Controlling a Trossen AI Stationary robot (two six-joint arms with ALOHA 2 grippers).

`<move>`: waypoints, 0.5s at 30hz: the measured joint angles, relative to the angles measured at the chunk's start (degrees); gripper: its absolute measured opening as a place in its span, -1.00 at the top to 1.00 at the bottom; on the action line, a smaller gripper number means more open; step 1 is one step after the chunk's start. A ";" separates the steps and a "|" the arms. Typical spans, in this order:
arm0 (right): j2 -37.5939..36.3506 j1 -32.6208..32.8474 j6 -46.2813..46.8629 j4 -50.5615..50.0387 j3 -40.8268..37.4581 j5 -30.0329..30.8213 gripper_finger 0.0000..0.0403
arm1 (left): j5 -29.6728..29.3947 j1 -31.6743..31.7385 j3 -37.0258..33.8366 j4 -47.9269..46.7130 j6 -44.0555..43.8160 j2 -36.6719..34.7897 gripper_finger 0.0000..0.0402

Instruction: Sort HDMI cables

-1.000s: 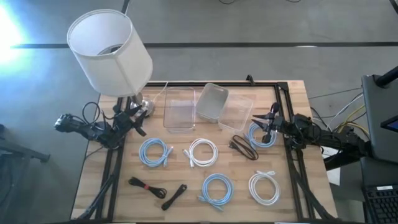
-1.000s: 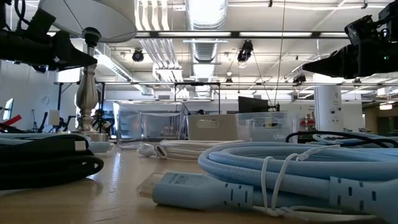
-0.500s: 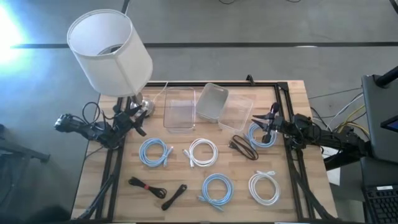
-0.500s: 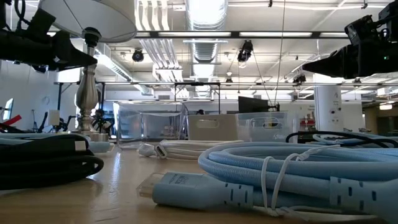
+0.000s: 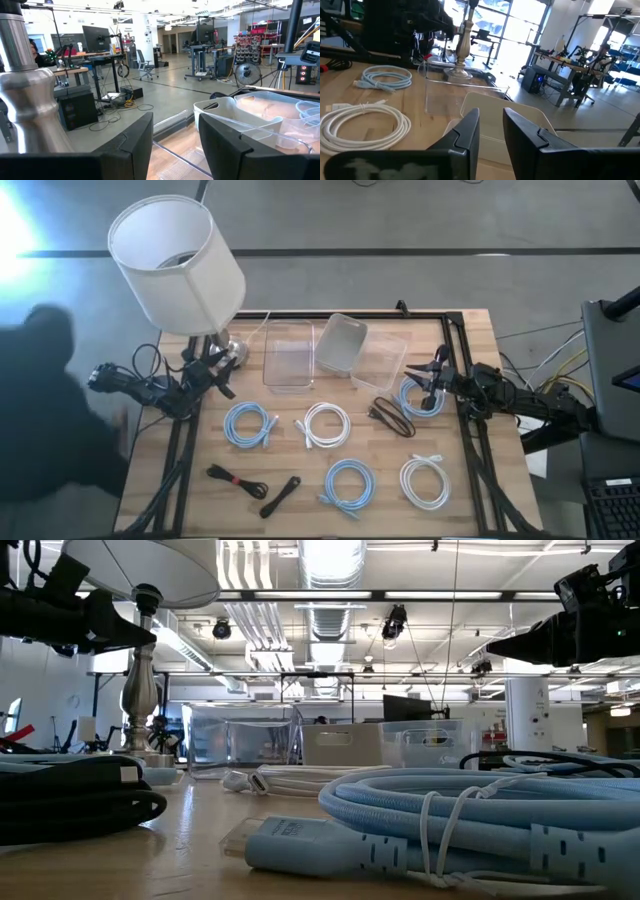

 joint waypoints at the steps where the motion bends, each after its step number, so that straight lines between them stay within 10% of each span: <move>1: -0.01 -0.02 -0.14 0.00 0.00 0.00 0.60 | 0.00 0.00 0.00 0.06 0.00 0.00 0.19; 9: 0.00 -0.01 0.33 0.09 0.00 -0.02 0.66 | 0.30 0.00 0.00 0.10 -1.68 0.00 0.19; 15: -0.01 -0.01 22.90 0.19 0.00 -0.07 0.65 | 4.38 0.00 0.00 0.24 -6.71 0.00 0.19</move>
